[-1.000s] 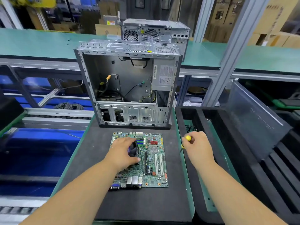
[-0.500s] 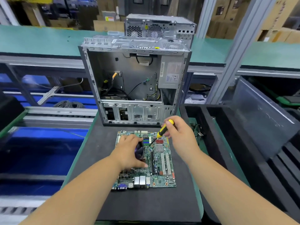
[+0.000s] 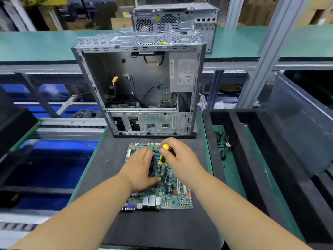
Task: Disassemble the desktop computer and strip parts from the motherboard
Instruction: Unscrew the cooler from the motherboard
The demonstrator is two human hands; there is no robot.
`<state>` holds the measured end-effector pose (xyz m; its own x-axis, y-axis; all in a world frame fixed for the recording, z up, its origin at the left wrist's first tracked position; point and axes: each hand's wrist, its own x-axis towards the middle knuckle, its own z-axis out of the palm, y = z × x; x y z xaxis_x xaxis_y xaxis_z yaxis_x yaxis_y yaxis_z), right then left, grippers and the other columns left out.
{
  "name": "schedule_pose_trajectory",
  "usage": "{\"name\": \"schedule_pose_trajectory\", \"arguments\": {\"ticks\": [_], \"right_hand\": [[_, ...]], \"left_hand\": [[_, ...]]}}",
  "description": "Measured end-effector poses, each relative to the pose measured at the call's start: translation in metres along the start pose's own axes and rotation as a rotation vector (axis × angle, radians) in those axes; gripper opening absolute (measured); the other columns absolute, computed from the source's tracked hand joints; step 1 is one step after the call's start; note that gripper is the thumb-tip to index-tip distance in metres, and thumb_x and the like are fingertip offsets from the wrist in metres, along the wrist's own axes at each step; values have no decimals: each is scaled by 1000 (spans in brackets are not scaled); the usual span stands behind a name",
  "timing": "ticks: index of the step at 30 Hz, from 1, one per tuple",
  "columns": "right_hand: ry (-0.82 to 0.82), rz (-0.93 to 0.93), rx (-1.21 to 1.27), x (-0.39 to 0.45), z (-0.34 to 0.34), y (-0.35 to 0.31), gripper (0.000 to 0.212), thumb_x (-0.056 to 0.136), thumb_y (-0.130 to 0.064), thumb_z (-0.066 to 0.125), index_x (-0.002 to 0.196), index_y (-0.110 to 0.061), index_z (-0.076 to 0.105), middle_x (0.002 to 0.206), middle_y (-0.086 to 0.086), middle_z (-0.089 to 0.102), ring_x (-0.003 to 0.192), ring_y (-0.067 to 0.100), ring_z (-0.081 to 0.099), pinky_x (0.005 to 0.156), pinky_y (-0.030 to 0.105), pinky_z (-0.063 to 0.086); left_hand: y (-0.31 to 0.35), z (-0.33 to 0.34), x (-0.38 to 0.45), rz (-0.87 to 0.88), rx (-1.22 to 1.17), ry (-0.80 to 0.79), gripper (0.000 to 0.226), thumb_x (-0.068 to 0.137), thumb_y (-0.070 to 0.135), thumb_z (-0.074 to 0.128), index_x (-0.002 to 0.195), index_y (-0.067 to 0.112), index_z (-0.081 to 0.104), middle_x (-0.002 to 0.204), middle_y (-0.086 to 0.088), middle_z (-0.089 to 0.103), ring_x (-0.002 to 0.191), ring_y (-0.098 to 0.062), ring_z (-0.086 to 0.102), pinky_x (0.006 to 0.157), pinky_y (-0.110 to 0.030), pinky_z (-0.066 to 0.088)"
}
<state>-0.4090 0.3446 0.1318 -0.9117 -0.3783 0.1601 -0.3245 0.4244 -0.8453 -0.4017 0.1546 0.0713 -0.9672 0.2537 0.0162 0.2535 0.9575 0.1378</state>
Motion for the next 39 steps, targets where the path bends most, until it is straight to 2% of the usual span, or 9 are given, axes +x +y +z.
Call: {"name": "schedule_pose_trajectory", "arguments": {"ticks": [2, 4, 7, 15, 19, 24, 31, 35, 39], "right_hand": [[20, -3, 22, -3, -1, 0, 5, 99, -33, 54, 100, -32, 58, 85, -17, 57, 79, 0, 52, 63, 12, 35], [58, 7, 85, -4, -3, -2, 5, 99, -32, 53, 97, -32, 58, 82, -16, 58, 75, 2, 53, 63, 18, 37], [91, 14, 154, -8, -4, -5, 7, 98, -31, 52, 95, -33, 58, 83, -13, 60, 77, 7, 57, 68, 26, 45], [80, -2, 105, -8, 5, -10, 6, 100, -27, 52, 99, -26, 58, 77, -19, 55, 72, 2, 51, 64, 21, 37], [-5, -27, 54, -3, 7, -17, 8, 100, -28, 52, 105, -28, 58, 92, -16, 59, 84, 5, 54, 73, 26, 44], [-155, 43, 306, 3, 11, -22, 15, 96, -28, 45, 99, -28, 60, 93, -10, 64, 89, 11, 55, 87, 38, 45], [-146, 51, 687, 11, 32, -19, 20, 93, -22, 40, 81, -11, 52, 74, 4, 45, 72, 19, 40, 71, 35, 32], [-109, 58, 755, 15, 36, -19, 29, 96, -26, 41, 76, -7, 50, 69, 3, 45, 66, 17, 41, 66, 26, 37], [-87, 86, 711, 22, 31, -20, 18, 92, -25, 49, 86, -9, 54, 75, 6, 54, 74, 20, 52, 73, 29, 41]], "left_hand": [[-1, 7, -2, 9, 38, 0, 77, 71, 72, 52, 125, 19, 39, 116, 4, 40, 111, -18, 39, 103, -34, 34], [-2, 10, -1, 6, 79, -2, 77, 74, 73, 47, 128, 19, 38, 120, 3, 42, 116, -19, 39, 106, -34, 32], [-2, 12, 1, 0, 113, 8, 73, 73, 74, 44, 123, 20, 39, 115, 4, 41, 111, -19, 40, 102, -34, 34], [-1, 11, -1, -8, 111, 45, 60, 73, 68, 52, 108, 22, 36, 104, 5, 36, 100, -19, 39, 94, -34, 36], [-1, 11, -1, -5, 107, 43, 60, 73, 68, 51, 109, 22, 35, 106, 5, 38, 103, -20, 40, 97, -35, 36], [-1, 12, -1, -16, 116, 14, 70, 74, 69, 44, 125, 21, 35, 118, 2, 37, 111, -21, 37, 103, -36, 32], [-5, 9, 1, 30, 39, -8, 75, 66, 80, 43, 120, 28, 40, 121, 5, 37, 111, -19, 36, 104, -34, 31], [-15, 1, 2, 95, -78, -60, 87, 58, 86, 46, 125, 32, 37, 122, 7, 36, 117, -17, 32, 109, -33, 26], [-21, -7, 7, 111, 33, -157, 98, 56, 91, 42, 133, 33, 27, 129, 4, 41, 123, -24, 37, 110, -37, 27]]}}
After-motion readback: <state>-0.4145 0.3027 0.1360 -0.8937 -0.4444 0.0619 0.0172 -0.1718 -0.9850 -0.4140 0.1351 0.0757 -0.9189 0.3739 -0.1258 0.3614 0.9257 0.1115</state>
